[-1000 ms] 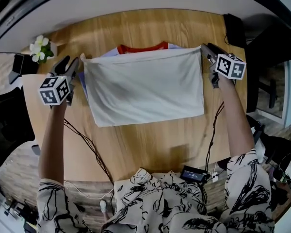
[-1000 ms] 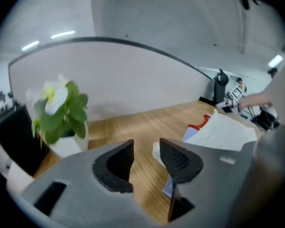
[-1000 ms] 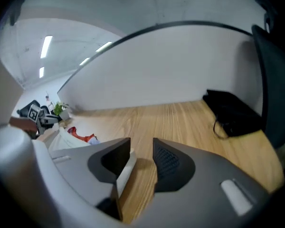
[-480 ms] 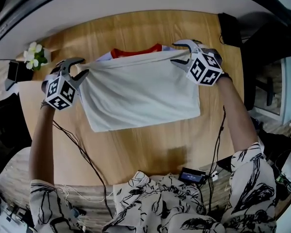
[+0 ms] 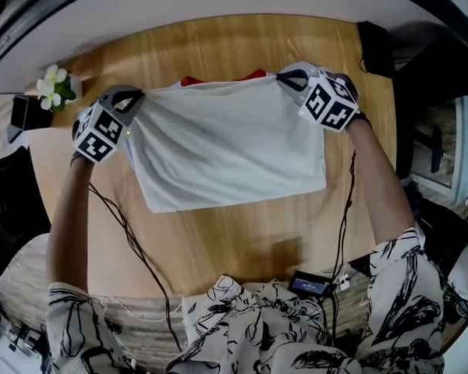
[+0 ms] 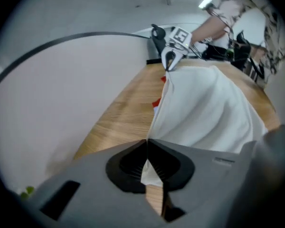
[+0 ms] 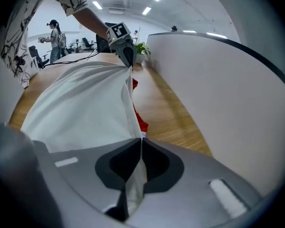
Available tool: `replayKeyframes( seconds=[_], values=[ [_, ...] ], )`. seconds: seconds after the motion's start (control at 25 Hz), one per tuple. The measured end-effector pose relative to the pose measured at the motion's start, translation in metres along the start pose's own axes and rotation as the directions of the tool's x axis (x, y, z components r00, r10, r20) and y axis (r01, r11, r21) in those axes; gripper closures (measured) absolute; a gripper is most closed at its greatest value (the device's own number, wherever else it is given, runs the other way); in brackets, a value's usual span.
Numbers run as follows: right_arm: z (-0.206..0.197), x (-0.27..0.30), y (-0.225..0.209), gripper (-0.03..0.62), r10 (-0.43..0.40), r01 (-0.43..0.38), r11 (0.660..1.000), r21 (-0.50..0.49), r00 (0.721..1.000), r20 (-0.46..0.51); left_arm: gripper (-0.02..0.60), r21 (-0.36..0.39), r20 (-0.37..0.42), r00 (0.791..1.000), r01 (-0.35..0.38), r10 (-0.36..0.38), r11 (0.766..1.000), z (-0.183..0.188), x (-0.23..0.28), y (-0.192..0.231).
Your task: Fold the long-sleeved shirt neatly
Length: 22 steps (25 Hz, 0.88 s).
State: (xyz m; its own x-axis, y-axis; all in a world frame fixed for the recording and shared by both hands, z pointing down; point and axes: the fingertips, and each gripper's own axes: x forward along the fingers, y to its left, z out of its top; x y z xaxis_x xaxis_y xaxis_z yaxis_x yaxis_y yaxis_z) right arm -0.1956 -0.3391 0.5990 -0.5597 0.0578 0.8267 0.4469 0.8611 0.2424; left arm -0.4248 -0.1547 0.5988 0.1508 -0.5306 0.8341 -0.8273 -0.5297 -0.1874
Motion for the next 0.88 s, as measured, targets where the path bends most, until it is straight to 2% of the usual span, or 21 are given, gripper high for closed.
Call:
replayKeyframes(
  seconds=[0.04, 0.12, 0.24, 0.28, 0.32, 0.36, 0.4, 0.48, 0.52, 0.6, 0.72, 0.88],
  values=[
    [-0.001, 0.001, -0.002, 0.572, -0.004, 0.003, 0.999, 0.033, 1.000, 0.003, 0.563, -0.074, 0.004, 1.000, 0.011, -0.011, 0.997, -0.001, 0.001, 0.003],
    [-0.005, 0.004, -0.008, 0.566, -0.019, 0.018, 0.992, 0.125, 1.000, 0.008, 0.560, -0.211, 0.003, 0.999, 0.032, -0.032, 0.977, -0.006, 0.006, 0.008],
    [-0.013, 0.007, -0.021, 0.535, -0.058, 0.050, 0.947, 0.316, 0.998, 0.017, 0.532, -0.344, -0.014, 1.000, 0.002, -0.008, 0.939, -0.015, 0.012, 0.017],
    [-0.017, 0.008, -0.025, 0.514, -0.078, 0.070, 0.927, 0.368, 0.997, 0.006, 0.506, -0.366, -0.026, 0.999, -0.036, 0.028, 0.930, -0.017, 0.013, 0.022],
    [-0.023, 0.008, -0.030, 0.514, -0.108, 0.107, 0.910, 0.401, 0.994, -0.021, 0.453, -0.381, -0.042, 0.996, -0.087, 0.077, 0.920, -0.019, 0.013, 0.028],
    [-0.030, 0.006, -0.036, 0.522, -0.153, 0.163, 0.894, 0.418, 0.987, -0.057, 0.401, -0.397, -0.058, 0.990, -0.142, 0.129, 0.907, -0.022, 0.011, 0.035],
    [-0.037, 0.002, -0.045, 0.525, -0.210, 0.229, 0.872, 0.432, 0.973, -0.091, 0.378, -0.413, -0.074, 0.981, -0.193, 0.179, 0.890, -0.023, 0.009, 0.040],
    [-0.047, -0.010, -0.061, 0.498, -0.324, 0.340, 0.805, 0.487, 0.939, -0.119, 0.370, -0.437, -0.085, 0.957, -0.285, 0.276, 0.853, -0.024, 0.000, 0.050],
    [-0.049, -0.017, -0.067, 0.484, -0.365, 0.366, 0.768, 0.526, 0.924, -0.111, 0.373, -0.445, -0.076, 0.943, -0.322, 0.323, 0.835, -0.024, -0.007, 0.054],
    [-0.044, -0.034, -0.069, 0.444, -0.410, 0.369, 0.720, 0.587, 0.910, -0.069, 0.374, -0.464, -0.037, 0.921, -0.359, 0.387, 0.810, -0.023, -0.024, 0.056],
    [-0.031, -0.064, -0.052, 0.408, -0.428, 0.342, 0.712, 0.614, 0.904, -0.007, 0.373, -0.498, 0.052, 0.907, -0.340, 0.418, 0.798, -0.013, -0.058, 0.039],
    [-0.018, -0.116, -0.013, 0.385, -0.467, 0.311, 0.690, 0.654, 0.881, 0.073, 0.371, -0.516, 0.140, 0.870, -0.344, 0.473, 0.785, -0.007, -0.113, -0.011]
  ],
)
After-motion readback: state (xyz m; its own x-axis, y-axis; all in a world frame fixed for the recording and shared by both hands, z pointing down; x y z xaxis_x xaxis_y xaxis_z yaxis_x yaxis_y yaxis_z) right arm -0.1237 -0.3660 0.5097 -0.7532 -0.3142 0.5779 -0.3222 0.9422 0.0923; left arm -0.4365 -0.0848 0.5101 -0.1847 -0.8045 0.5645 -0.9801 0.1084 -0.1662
